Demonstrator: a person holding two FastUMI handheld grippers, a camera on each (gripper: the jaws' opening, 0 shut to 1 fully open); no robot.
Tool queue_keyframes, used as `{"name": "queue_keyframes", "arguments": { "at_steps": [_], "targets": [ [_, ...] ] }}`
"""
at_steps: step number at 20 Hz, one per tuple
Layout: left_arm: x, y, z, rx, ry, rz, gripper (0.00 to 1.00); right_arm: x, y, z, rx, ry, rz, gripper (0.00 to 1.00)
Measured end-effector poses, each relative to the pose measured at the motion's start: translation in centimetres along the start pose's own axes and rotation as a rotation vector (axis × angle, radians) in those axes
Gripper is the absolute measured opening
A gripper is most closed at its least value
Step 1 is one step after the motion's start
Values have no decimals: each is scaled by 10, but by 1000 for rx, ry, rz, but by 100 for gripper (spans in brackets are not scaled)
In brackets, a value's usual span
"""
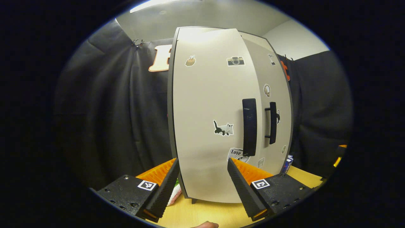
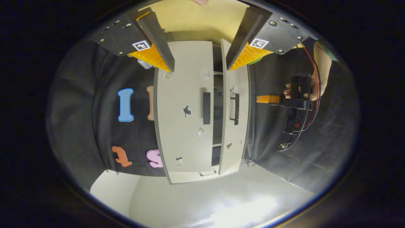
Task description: Grab one shoe with the right hand and put it into the shoe cabinet, grab the other shoe with the left hand and put it into the shoe cabinet; then close the right door with the right hand and the left door with the left hand.
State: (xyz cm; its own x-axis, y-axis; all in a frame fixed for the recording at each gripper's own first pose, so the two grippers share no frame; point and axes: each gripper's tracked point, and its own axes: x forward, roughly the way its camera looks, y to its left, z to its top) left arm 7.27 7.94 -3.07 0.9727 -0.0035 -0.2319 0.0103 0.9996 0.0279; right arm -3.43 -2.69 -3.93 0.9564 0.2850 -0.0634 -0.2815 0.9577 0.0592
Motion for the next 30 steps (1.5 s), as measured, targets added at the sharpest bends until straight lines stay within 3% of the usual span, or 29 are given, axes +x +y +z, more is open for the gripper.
{"name": "queue_keyframes", "arguments": {
  "at_steps": [6,10,13,14,20,21,24,25,30],
  "targets": [
    [-26,3,-7,2,-13,32,96,2,5,3,-6,-1,-8,98],
    [-41,5,-2,14,-68,66,94,10,2,2,-34,25,-67,98],
    [-54,4,4,26,-118,104,94,16,13,3,-20,27,-51,94],
    [-59,-1,2,19,-122,106,94,16,17,4,-22,24,-45,98],
    [-90,-41,5,76,-192,83,96,16,30,13,-32,-3,-19,99],
    [-94,-52,4,73,-191,65,94,15,31,14,-32,-10,-14,94],
    [-104,-71,-4,35,-184,30,93,12,32,14,-39,-24,-15,98],
    [-106,-75,-7,22,-190,27,96,12,31,13,-41,-23,-19,98],
    [-118,-92,-33,-9,-196,32,94,7,30,0,-31,0,-6,99]
  ]
}}
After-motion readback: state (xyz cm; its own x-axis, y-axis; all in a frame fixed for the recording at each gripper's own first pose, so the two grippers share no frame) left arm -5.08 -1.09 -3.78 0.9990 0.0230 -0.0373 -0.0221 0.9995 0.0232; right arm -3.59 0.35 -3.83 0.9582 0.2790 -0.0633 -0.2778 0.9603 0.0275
